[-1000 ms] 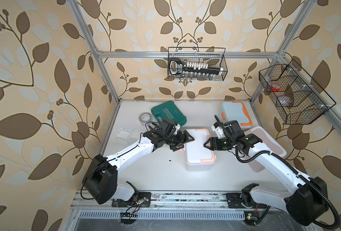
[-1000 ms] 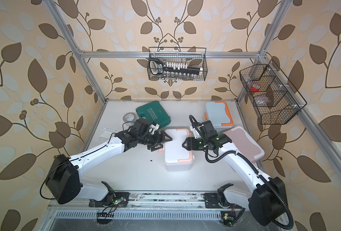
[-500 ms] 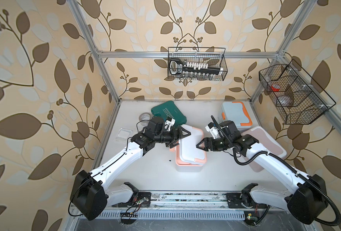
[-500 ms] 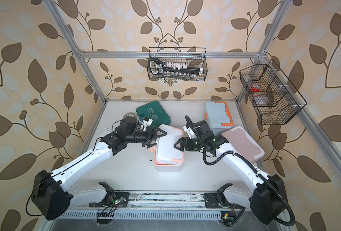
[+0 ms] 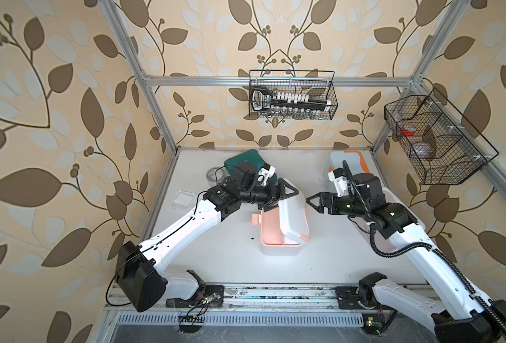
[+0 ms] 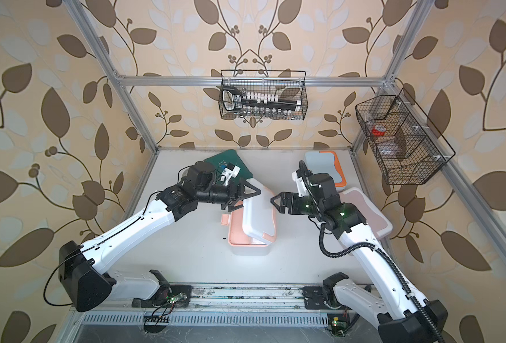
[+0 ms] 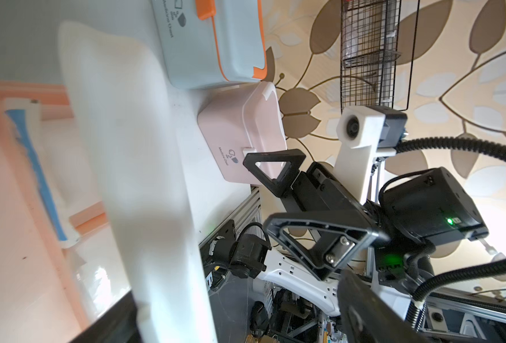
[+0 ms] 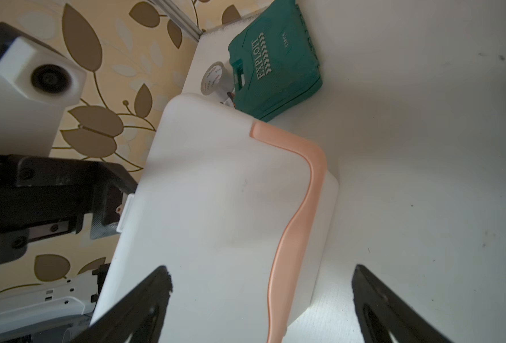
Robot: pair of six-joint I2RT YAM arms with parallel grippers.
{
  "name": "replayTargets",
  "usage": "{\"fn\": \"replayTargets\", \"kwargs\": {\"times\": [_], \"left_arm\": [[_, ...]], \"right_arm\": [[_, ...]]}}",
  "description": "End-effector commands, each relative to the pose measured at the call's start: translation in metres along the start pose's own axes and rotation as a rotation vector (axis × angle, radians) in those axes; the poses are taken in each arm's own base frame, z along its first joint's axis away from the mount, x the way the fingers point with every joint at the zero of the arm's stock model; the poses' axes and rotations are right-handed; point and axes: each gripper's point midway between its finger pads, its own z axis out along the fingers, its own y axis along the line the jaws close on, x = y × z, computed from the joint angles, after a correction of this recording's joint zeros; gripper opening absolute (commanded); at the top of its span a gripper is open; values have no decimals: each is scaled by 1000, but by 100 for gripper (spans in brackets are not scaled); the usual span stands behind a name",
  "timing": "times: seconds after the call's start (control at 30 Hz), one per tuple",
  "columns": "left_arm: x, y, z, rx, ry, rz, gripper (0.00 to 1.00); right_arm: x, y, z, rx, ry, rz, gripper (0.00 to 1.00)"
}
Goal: Open first aid kits and take out gauze
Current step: Open the lid of the first aid kit.
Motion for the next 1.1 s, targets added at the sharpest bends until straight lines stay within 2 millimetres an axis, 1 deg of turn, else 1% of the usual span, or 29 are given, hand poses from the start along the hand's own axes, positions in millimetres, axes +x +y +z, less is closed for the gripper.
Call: {"fn": "replayTargets", "kwargs": {"times": [0.0, 0.03, 0.07, 0.1, 0.27, 0.4, 0.6, 0.77, 0.87, 0.97, 1.07], "left_arm": [[-1, -30, 14, 22, 10, 96, 91], [1, -40, 18, 32, 17, 118, 92], [1, -38, 30, 20, 35, 118, 92], [2, -43, 37, 23, 46, 130, 92], [5, -56, 68, 30, 81, 166, 94], [9, -55, 90, 19, 103, 184, 95], [18, -48, 111, -12, 134, 216, 97], [25, -39, 122, -38, 157, 224, 99], [29, -34, 123, -55, 166, 229, 99], [31, -34, 117, -70, 161, 244, 99], [31, -38, 105, -79, 139, 266, 99]], "right_arm": [[-17, -7, -23, 29, -73, 26, 95], [-21, -10, -28, 29, -90, 35, 95], [-24, -13, -33, 31, -106, 46, 95], [-27, -16, -36, 24, -118, 57, 95], [-37, -25, -51, -54, -149, 126, 95], [-39, -22, -52, -100, -167, 152, 96], [-37, -30, -50, -102, -179, 180, 97], [-28, -40, -42, -95, -163, 211, 98], [-25, -47, -41, -73, -168, 214, 98], [-23, -53, -41, -37, -170, 212, 99], [-22, -59, -45, 11, -182, 205, 100]]}}
